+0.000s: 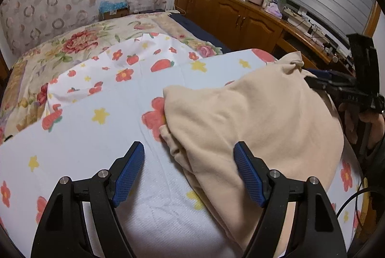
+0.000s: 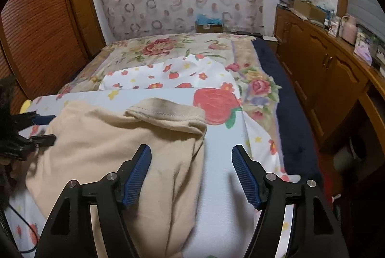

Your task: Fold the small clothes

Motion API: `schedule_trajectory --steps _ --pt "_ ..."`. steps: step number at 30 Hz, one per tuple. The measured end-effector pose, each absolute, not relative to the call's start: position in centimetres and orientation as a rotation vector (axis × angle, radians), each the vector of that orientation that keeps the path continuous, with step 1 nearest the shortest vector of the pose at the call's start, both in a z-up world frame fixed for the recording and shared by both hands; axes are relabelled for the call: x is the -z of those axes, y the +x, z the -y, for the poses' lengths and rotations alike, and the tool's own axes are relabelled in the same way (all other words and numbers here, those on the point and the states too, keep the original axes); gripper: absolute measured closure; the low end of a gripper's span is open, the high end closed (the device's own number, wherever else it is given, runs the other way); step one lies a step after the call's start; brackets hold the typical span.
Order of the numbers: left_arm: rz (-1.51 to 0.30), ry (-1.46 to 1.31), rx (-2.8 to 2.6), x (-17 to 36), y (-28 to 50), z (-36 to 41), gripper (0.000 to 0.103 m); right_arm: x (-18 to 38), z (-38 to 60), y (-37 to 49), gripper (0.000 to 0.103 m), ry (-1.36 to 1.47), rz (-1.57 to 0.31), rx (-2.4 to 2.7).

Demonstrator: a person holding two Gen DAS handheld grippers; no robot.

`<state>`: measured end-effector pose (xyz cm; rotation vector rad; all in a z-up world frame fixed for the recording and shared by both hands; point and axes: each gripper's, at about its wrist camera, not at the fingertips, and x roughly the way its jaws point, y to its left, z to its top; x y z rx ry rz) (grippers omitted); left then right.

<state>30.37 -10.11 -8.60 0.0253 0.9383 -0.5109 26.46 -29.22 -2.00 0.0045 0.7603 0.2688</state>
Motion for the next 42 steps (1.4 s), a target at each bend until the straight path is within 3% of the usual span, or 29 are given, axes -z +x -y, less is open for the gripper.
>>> schedule_trajectory --steps 3,8,12,15,16,17,19,20,31,42 --pt "-0.941 0.013 0.521 8.8 30.4 10.1 0.027 2.8 28.9 26.9 0.030 0.004 -0.793 -0.292" --pt "-0.947 -0.024 0.589 8.8 30.4 10.3 0.051 3.3 29.5 27.2 0.030 0.070 -0.823 -0.343" --pt "-0.954 -0.042 0.604 8.7 30.3 10.3 0.062 3.6 29.7 27.5 0.030 0.080 -0.844 -0.392" --pt "-0.950 -0.046 0.614 8.5 30.1 10.6 0.076 3.7 29.6 27.5 0.043 0.070 -0.843 -0.428" --pt "-0.947 -0.046 0.616 8.4 30.1 10.8 0.083 3.7 29.6 27.5 0.050 0.063 -0.843 -0.434" --pt "-0.944 -0.044 0.617 8.3 30.0 10.8 0.087 3.8 29.4 27.5 0.065 0.056 -0.844 -0.447" --pt "-0.919 -0.031 0.613 7.6 29.6 11.0 0.090 3.9 29.2 27.5 0.084 0.062 -0.850 -0.499" --pt "-0.901 -0.024 0.614 7.1 29.2 11.0 0.090 3.8 29.1 27.3 0.087 0.051 -0.836 -0.512" --pt "-0.656 -0.083 0.551 -1.6 23.2 6.5 0.091 -3.5 27.9 24.0 0.090 -0.028 -0.585 -0.525" --pt "-0.520 -0.137 0.309 -3.9 16.4 -5.4 0.091 -8.0 16.7 26.9 0.090 -0.176 -0.479 -0.681"
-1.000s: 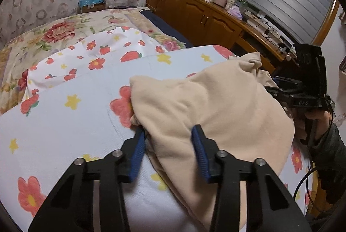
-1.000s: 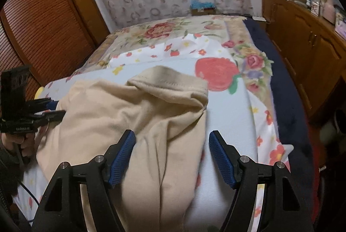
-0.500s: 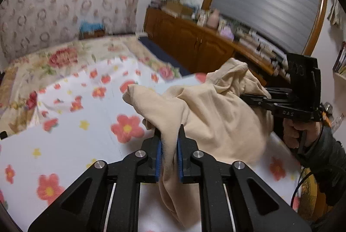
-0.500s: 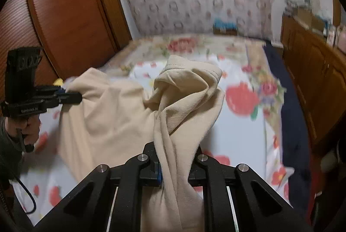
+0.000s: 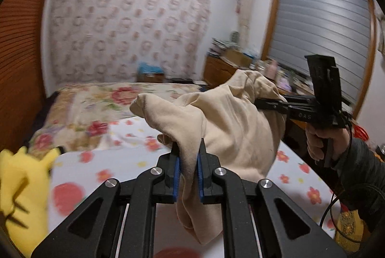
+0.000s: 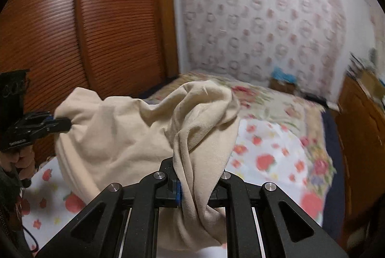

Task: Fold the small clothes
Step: 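Carry the shirt bundle with both grippers beside the yellow plush and lower it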

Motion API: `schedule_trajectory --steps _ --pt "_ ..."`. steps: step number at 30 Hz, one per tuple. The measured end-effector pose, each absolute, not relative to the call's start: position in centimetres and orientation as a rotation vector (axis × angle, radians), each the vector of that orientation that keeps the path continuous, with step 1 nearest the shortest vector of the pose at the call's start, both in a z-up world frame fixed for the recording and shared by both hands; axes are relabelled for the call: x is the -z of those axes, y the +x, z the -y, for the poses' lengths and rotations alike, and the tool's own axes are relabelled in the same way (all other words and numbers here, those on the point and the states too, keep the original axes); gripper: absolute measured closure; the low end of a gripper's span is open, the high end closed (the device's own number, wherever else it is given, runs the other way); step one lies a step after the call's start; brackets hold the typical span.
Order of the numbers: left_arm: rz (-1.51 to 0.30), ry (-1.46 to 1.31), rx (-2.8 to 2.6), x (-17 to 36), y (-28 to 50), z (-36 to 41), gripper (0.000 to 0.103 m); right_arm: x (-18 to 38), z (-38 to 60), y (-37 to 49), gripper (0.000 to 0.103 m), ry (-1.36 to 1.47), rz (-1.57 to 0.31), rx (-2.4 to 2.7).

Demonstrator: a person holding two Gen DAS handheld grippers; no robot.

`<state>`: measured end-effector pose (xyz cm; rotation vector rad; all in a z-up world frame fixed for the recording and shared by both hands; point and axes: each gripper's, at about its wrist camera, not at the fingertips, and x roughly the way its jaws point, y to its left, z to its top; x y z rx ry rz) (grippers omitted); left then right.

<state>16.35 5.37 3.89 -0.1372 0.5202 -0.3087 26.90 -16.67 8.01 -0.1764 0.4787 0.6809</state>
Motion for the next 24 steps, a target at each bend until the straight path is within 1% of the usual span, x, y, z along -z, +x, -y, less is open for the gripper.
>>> schedule_trajectory --steps 9,13,18,22,24 --pt "-0.516 -0.223 0.092 0.0 13.0 -14.8 0.091 -7.4 3.0 32.0 0.091 -0.354 -0.464 -0.846" --pt "-0.524 -0.251 0.064 0.3 13.0 -17.0 0.091 -8.2 0.7 33.8 0.091 -0.384 -0.452 -0.901" --pt "-0.462 -0.236 0.021 -2.8 12.5 -18.2 0.091 -9.4 0.3 35.2 0.091 -0.408 -0.404 -0.921" --pt "-0.399 -0.222 -0.037 -6.1 12.3 -19.9 0.091 -12.6 -2.2 36.8 0.091 -0.390 -0.335 -0.950" --pt "-0.385 -0.214 -0.065 -6.9 12.3 -20.8 0.091 -14.1 -3.7 37.6 0.091 -0.387 -0.295 -0.974"
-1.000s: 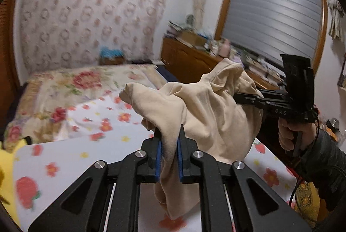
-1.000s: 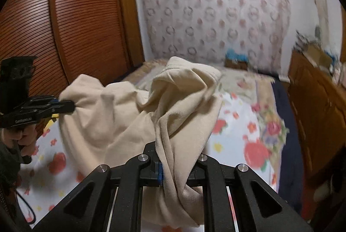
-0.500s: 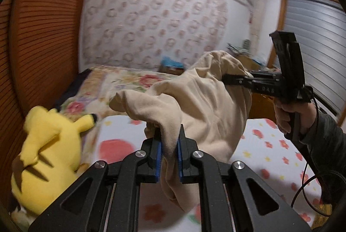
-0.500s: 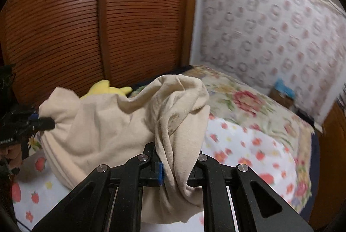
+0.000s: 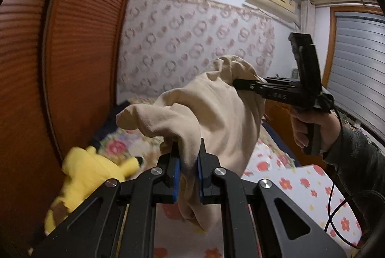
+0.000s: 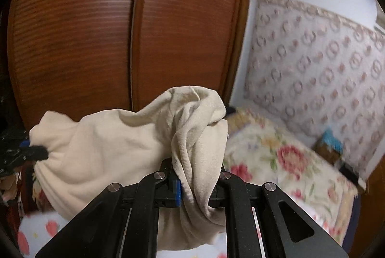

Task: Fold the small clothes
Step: 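Carry the shirt bundle with both grippers beside the yellow plush and lower it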

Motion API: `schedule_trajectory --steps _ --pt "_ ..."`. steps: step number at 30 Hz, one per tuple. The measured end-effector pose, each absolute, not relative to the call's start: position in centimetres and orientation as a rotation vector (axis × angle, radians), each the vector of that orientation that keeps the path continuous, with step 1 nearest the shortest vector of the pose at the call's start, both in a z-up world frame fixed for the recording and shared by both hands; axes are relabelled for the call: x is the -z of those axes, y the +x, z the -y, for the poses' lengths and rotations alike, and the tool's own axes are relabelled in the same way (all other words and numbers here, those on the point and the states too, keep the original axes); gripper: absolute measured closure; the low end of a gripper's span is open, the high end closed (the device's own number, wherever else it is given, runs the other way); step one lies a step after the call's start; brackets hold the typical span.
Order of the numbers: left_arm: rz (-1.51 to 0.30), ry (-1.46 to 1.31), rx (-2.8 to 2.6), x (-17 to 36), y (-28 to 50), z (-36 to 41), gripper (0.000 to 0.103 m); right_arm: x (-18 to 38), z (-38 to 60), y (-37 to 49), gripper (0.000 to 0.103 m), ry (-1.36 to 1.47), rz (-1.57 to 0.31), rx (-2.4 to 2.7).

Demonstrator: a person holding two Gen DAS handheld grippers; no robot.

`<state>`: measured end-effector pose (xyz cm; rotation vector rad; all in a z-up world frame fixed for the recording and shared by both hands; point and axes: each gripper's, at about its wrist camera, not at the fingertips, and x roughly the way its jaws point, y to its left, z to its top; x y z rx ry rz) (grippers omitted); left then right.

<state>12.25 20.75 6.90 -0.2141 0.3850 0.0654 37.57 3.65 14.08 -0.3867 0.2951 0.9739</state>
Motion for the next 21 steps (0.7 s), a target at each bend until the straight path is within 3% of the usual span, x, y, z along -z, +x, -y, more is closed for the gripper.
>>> schedule_trajectory --steps 4,11,16,18,21 --pt "-0.444 -0.239 -0.084 -5.4 12.2 -21.7 0.091 -14.5 -5.4 38.5 0.091 -0.385 -0.298 -1.020" --pt "-0.659 -0.329 -0.071 4.1 12.2 -20.6 0.091 -5.7 -4.6 40.6 0.090 -0.528 -0.525 -1.019" --pt "-0.719 -0.363 -0.096 7.0 13.1 -20.3 0.091 -1.9 -7.2 43.3 0.089 -0.541 -0.610 -1.010" --pt "-0.734 -0.344 -0.115 7.3 13.4 -20.0 0.091 -1.2 -8.2 44.0 0.083 -0.509 -0.630 -1.004" --pt "-0.742 -0.345 -0.128 7.5 12.7 -19.9 0.091 -0.8 -8.4 43.9 0.060 -0.455 -0.639 -0.971"
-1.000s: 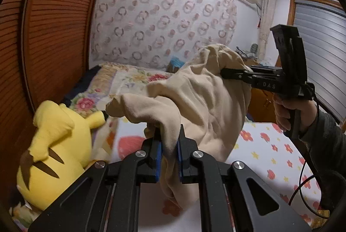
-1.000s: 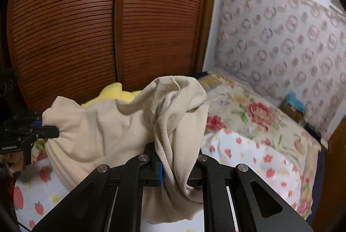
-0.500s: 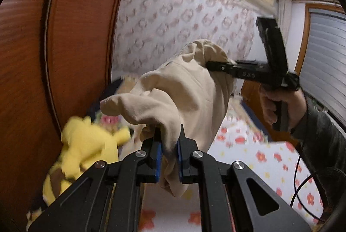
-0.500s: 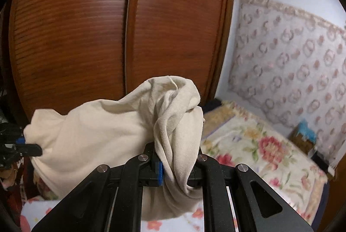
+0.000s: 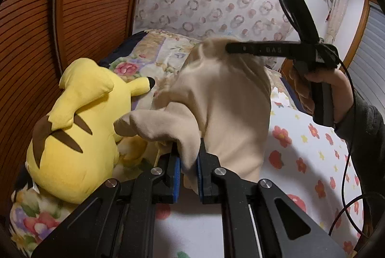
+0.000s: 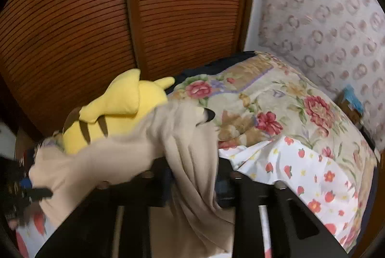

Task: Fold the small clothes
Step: 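Carry the shirt bundle with both grippers beside the yellow plush and lower it, then open both grippers and withdraw from the placed shirt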

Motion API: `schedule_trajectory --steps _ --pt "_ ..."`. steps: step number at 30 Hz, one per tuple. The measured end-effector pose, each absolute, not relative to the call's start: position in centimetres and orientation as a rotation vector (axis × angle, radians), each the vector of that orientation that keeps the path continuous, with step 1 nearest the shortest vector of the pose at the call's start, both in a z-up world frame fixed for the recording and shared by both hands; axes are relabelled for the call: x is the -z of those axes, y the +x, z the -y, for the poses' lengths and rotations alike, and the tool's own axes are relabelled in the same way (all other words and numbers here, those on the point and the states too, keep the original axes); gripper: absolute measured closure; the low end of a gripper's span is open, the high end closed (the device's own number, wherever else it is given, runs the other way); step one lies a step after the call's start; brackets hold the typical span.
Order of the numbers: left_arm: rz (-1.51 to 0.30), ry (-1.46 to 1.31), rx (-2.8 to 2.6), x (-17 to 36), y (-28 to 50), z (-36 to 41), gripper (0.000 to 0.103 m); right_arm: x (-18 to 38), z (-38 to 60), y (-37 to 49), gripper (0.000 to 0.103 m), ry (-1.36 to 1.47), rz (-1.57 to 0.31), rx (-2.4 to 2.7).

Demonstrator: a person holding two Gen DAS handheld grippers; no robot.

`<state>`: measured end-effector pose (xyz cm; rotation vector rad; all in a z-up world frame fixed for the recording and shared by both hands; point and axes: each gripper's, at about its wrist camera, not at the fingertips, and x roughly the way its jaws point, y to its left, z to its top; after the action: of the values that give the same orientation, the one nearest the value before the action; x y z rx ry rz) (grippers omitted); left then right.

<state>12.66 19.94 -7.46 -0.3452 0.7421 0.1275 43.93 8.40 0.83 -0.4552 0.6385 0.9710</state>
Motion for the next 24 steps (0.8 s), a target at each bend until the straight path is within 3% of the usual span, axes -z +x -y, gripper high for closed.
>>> schedule_trajectory --steps 1,4,10,12,14,16,19,24 --pt "-0.745 -0.345 -0.128 7.4 12.7 -19.9 0.091 -0.9 -8.2 44.0 0.051 -0.443 -0.623 -0.946" --pt "-0.753 -0.347 -0.121 7.7 12.4 -19.6 0.091 -1.1 -7.5 42.3 0.048 -0.406 -0.583 -0.882" --pt "-0.750 -0.285 -0.147 7.6 12.5 -18.7 0.091 0.4 -4.2 38.9 0.047 -0.328 -0.642 -0.850" --pt "-0.744 -0.246 -0.157 7.4 12.5 -18.4 0.085 1.0 -3.5 38.1 0.047 -0.326 -0.656 -0.843" --pt "-0.728 -0.217 -0.157 7.1 12.1 -18.1 0.064 1.4 -2.4 37.1 0.047 -0.306 -0.662 -0.835" --pt "-0.704 -0.202 -0.154 6.6 11.5 -17.9 0.051 1.5 -1.2 35.9 0.047 -0.287 -0.659 -0.825" --pt "-0.681 -0.158 -0.153 5.6 10.6 -17.0 0.020 0.4 1.9 32.8 0.047 -0.251 -0.645 -0.815" --pt "-0.632 -0.102 -0.119 3.9 9.3 -14.5 0.020 -0.6 6.3 27.2 0.047 -0.234 -0.600 -0.780"
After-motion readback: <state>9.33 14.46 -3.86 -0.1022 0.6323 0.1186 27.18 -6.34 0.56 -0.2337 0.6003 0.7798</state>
